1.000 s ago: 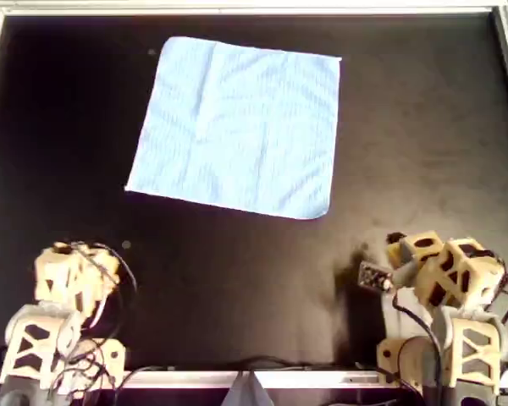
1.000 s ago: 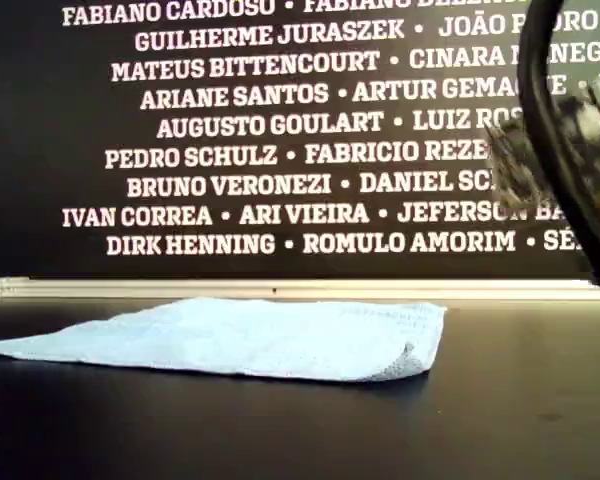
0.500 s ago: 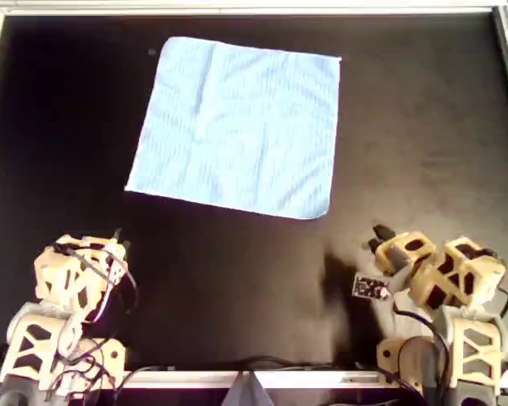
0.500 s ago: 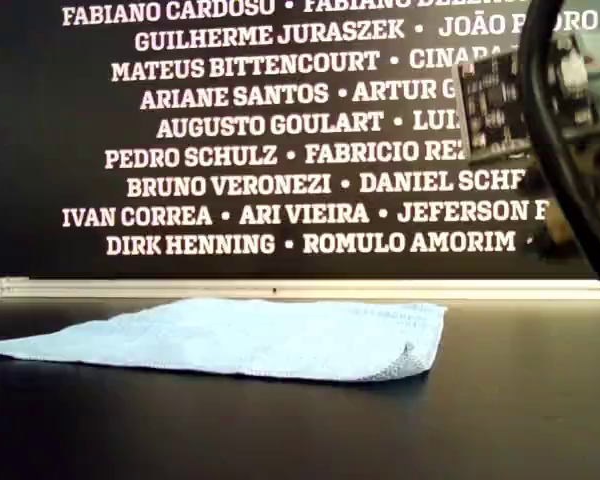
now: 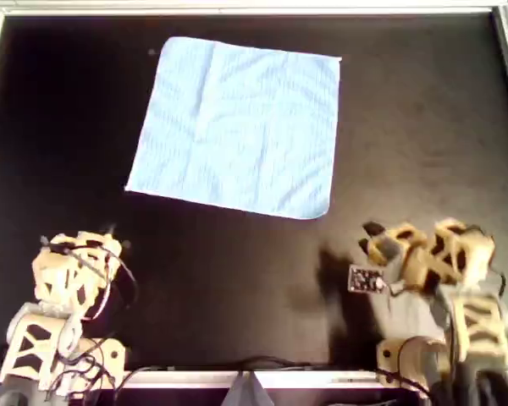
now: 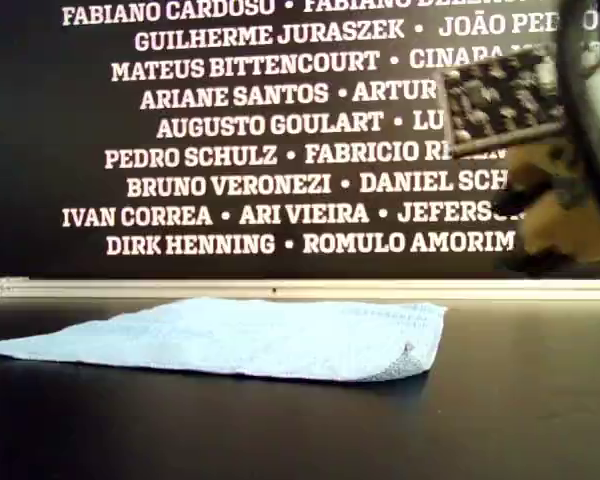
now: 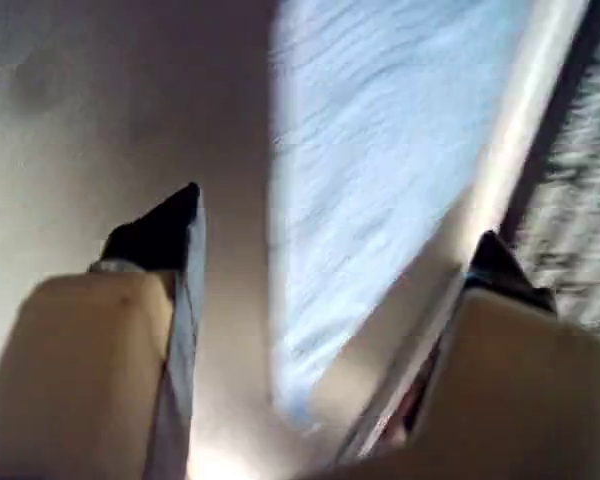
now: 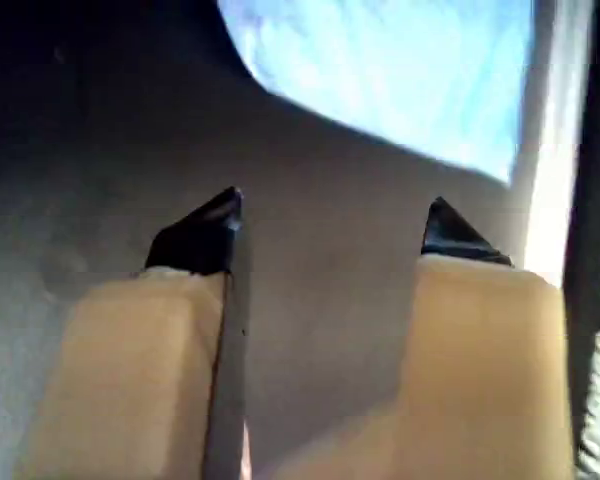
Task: Fold a cloth
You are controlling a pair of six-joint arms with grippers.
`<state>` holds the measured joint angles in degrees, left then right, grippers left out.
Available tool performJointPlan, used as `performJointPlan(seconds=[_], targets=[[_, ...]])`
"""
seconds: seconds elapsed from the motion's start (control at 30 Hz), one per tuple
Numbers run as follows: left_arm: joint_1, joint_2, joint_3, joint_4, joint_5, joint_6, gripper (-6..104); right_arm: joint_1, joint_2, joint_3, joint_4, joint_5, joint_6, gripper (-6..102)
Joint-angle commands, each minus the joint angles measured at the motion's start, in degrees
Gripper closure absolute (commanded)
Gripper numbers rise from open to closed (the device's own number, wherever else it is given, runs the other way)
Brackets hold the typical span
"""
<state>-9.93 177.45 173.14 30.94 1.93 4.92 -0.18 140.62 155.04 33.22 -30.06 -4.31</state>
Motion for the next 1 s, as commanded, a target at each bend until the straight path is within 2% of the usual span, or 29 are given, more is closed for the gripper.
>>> performJointPlan(seconds=[0.0,0.17,0.27,0.37,0.43,0.6,0.67,0.77,0.97], targets=[[-0.8,-3.8,-1.1,-6.4,-1.4,0.8,6,4.3,-17.7,-10.5,-3.4,0.0,-0.62,24],[-1.1,-23.4,-3.0,-15.0,-1.4,0.4,6,5.7,-34.6,-19.9,-3.5,0.0,-0.79,24],[-1.1,-38.1,-10.3,-20.2,-1.4,0.3,5,7.4,-40.3,-24.9,-3.5,0.0,-0.35,24],[-1.3,-54.1,-19.5,-21.3,-1.4,0.5,5,10.0,-43.2,-27.9,-3.5,0.4,0.09,24],[-1.1,-63.5,-25.4,-21.3,-1.4,1.0,4,11.5,-45.0,-29.6,-3.5,2.5,0.09,24],[-1.2,-76.6,-35.9,-21.3,-1.4,1.1,4,14.9,-50.8,-35.4,-3.5,11.7,0.18,24],[-1.3,-78.5,-38.0,-21.3,-1.4,1.1,4,16.3,-53.1,-37.4,-3.5,14.1,0.18,24],[-1.1,-78.7,-39.2,-21.4,-1.4,1.1,4,17.8,-54.8,-39.7,-3.5,15.2,0.18,24],[-1.2,-78.8,-39.3,-22.1,-1.5,1.1,4,18.2,-55.9,-43.9,-3.5,15.2,0.26,24]])
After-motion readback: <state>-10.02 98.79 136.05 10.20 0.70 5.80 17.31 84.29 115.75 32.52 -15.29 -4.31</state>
